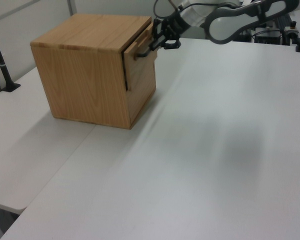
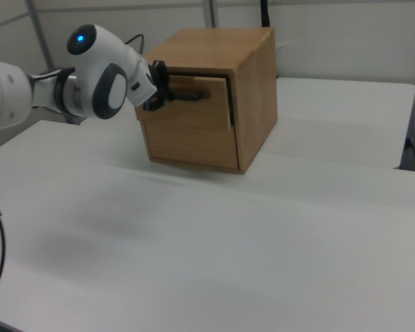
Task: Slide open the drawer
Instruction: 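Pull the handle outward, sliding the upper drawer open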
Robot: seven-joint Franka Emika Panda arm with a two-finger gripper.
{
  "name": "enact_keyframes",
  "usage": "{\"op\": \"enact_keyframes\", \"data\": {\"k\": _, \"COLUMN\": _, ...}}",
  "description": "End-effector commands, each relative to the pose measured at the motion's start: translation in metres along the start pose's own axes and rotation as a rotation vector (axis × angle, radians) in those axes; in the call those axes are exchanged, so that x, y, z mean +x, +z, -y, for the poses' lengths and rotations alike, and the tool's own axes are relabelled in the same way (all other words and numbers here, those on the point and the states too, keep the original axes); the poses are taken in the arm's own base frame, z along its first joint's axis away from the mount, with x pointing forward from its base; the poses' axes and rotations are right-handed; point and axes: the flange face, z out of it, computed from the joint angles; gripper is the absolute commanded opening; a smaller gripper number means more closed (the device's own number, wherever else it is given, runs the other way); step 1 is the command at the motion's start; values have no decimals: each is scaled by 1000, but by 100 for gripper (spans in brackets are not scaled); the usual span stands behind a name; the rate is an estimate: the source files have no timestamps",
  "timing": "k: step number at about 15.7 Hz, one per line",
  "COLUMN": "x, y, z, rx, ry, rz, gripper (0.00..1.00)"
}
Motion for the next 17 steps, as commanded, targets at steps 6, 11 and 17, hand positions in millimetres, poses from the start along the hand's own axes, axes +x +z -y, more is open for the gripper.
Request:
{"op": "enact_keyframes", "data": {"k": 6, "x": 8, "y": -125, "z": -74, "rx": -34, "ry": 55, "rz": -3, "gripper": 0}}
{"op": "enact_keyframes", "data": {"k": 11, "x": 15, "y": -130, "z": -83, "rx": -62, "ry": 63, "rz": -12, "gripper": 0}}
{"op": "enact_keyframes", "data": {"k": 17, "x": 31, "y": -149, "z": -68, "rx": -163, "ry": 90, "rz": -30, "gripper": 45}}
